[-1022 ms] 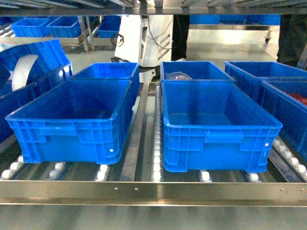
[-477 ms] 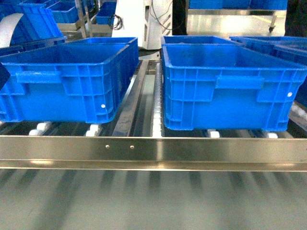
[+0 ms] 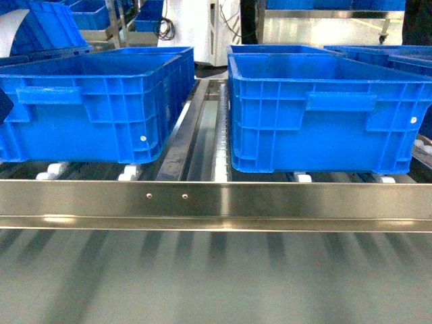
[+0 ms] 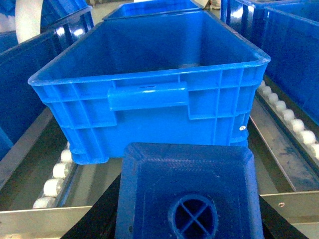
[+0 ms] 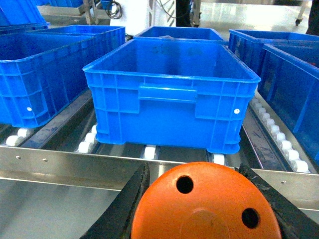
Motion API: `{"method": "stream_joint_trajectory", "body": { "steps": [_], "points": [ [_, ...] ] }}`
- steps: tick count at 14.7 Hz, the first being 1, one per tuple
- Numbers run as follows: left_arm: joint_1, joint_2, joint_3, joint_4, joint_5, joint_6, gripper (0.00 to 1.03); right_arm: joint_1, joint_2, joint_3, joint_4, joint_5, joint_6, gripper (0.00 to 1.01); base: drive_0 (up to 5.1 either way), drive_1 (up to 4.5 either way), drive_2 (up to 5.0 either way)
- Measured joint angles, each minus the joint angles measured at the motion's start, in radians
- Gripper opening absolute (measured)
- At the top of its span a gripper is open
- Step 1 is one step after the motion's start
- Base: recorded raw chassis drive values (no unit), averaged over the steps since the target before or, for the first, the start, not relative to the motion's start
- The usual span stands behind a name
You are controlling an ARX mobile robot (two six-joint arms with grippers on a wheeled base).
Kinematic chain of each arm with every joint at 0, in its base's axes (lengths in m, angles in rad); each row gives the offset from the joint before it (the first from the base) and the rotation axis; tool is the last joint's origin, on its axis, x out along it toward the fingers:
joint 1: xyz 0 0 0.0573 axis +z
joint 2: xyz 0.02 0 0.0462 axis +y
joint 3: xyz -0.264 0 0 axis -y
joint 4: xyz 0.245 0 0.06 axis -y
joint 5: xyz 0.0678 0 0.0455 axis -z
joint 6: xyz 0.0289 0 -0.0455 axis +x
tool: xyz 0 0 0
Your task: Sort blue parts and orange caps into right shelf containers
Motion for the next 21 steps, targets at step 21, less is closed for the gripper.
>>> {"method": "stream_joint_trajectory", "body": {
  "steps": [21],
  "points": [
    [0.000, 0.000, 0.000, 0.000, 0.000, 0.000, 0.44, 0.000, 0.000, 0.000, 0.000, 0.000, 0.000, 0.44, 0.0, 0.00, 0.0]
  ]
}}
